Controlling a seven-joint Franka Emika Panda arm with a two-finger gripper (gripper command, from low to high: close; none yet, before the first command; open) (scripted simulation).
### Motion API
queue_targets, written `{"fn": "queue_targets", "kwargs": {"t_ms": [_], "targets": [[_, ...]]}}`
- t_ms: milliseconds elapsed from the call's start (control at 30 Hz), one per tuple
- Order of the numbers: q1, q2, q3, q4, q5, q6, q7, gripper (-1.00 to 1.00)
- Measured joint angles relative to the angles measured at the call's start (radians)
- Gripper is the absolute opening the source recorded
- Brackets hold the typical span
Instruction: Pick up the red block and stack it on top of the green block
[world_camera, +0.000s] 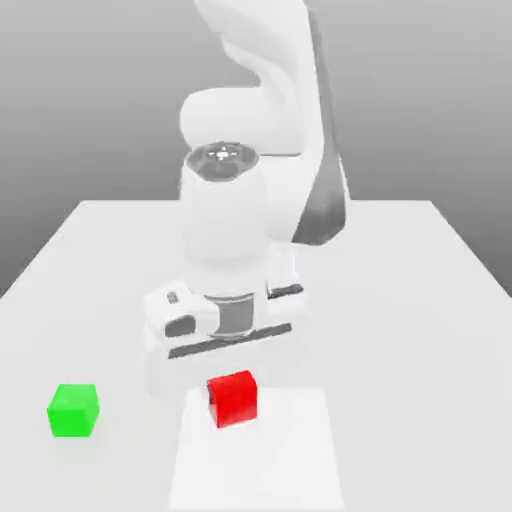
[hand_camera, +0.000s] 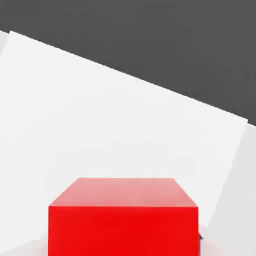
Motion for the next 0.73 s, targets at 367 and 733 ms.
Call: {"fn": "queue_targets", "kwargs": {"t_ms": [367,733], "targets": [[-0.254,-0.039,-0.125,0.042,-0.01,-0.08,0.333,-1.0],[-0.334,0.147,-0.076,0.06,0.116,0.08,0.31,1.0]]}}
